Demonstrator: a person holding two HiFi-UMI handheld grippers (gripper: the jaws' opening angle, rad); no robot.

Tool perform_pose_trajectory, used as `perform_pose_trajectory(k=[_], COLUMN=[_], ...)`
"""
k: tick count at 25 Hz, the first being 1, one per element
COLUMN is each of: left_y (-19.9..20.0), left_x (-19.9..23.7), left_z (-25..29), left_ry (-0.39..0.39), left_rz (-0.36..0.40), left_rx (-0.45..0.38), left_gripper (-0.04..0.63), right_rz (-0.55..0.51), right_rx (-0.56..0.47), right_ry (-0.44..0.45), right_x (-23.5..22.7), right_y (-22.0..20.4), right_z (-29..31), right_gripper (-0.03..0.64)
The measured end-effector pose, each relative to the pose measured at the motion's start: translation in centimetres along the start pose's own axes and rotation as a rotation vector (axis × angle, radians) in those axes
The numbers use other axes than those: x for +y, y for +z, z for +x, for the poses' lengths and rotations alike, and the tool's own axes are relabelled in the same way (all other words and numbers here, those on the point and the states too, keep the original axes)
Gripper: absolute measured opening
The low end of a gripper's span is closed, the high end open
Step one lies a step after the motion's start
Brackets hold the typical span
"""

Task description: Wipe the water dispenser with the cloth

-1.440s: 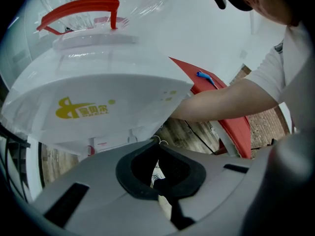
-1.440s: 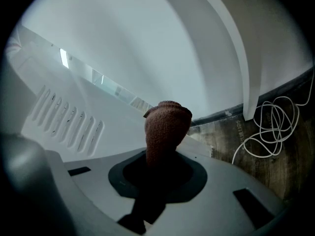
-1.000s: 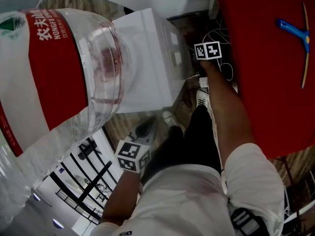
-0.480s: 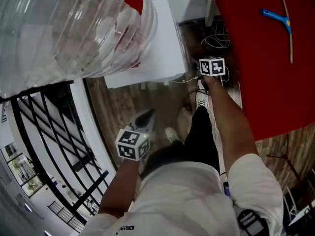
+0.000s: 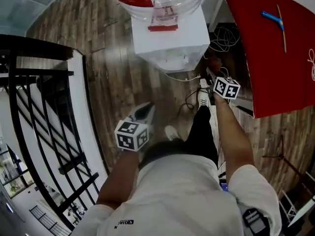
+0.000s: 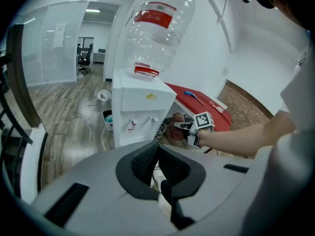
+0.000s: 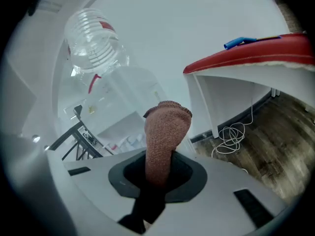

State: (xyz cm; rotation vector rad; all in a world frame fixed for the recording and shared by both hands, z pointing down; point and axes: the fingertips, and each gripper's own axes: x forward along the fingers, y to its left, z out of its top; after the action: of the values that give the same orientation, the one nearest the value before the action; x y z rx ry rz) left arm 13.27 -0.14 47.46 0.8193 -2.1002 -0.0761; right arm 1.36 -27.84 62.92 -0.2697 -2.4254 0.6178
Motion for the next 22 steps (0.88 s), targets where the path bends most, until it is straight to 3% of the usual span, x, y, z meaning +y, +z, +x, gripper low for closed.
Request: perform_pose_trajectory(k=[8, 14, 19, 22], left_y=[-0.8, -0.8, 1.4, 1.9], left_x=[1.2, 1.4, 0.4, -0.1], left_z=[-5.5, -8.6, -10.7, -11.2], left_ry=[-0.049, -0.081, -0.075, -0.045], left_rz=[0.009, -0.021, -0.044, -0.077], left_rx=[-0.107, -0.151, -0.251, -0.295], left_gripper=[-0.011, -0.011, -0.011, -0.011], right_rz=[-0.026, -0.17, -0.257, -0.215], right_rx=[-0.082, -0.118, -0.128, -0.086], right_ry=[0.082, 0.167, 0.221, 0.285], right_x=[10.4, 18.9, 23.2, 24.7], right_y=[-0.2, 3.3, 5.8, 6.1], right_z=[-7.6, -13.0, -15.6, -15.7], right_gripper=[0.058, 0.058, 0.058, 0.058])
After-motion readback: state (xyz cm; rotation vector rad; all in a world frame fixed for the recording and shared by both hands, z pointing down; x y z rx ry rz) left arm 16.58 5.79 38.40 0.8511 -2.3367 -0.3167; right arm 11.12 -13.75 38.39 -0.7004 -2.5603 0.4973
